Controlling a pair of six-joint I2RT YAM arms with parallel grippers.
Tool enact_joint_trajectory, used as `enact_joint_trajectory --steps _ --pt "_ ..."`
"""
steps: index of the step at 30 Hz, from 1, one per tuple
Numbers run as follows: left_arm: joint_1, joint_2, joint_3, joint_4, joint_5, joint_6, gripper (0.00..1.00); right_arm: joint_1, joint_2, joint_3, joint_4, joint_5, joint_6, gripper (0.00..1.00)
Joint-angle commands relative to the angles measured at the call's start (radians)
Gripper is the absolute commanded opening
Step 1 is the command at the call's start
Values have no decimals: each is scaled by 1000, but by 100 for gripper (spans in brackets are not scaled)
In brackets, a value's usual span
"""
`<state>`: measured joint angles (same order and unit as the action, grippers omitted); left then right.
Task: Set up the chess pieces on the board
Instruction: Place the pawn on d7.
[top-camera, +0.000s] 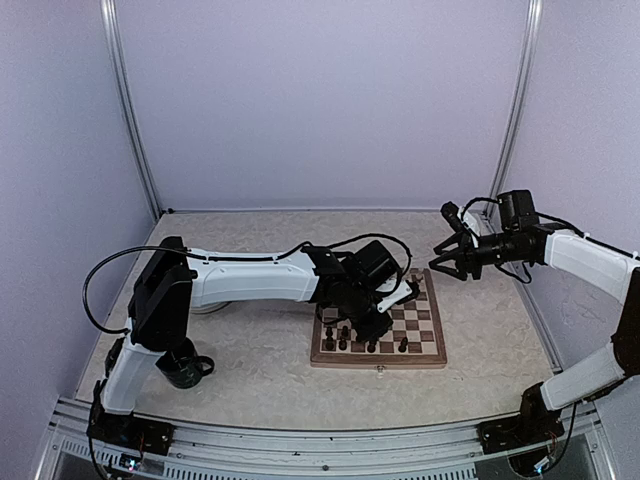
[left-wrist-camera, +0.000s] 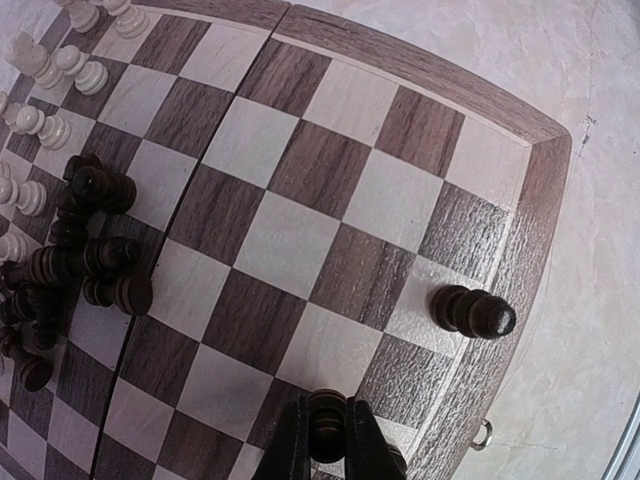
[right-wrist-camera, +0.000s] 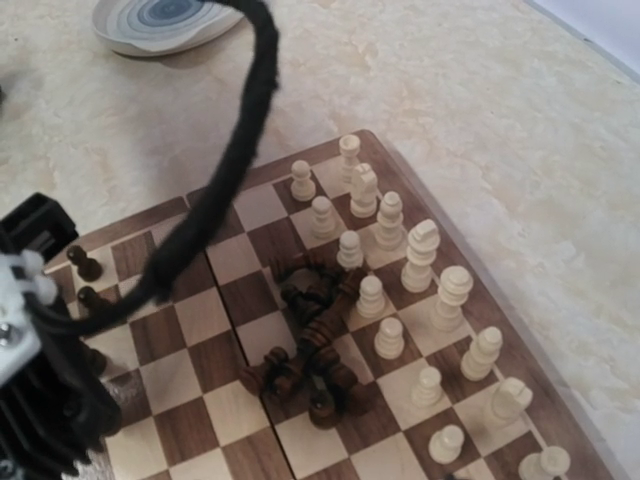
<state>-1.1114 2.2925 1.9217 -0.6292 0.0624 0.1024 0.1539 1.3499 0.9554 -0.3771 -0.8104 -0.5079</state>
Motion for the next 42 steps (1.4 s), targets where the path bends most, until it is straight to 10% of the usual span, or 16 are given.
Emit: enact_joint_trajectory --steps 1,42 --pt "7 27 34 -23 -1 3 4 -5 -5 -7 -22 -24 -9 51" --pt "12 91 118 -33 33 23 19 -5 15 -3 -31 -27 -13 52"
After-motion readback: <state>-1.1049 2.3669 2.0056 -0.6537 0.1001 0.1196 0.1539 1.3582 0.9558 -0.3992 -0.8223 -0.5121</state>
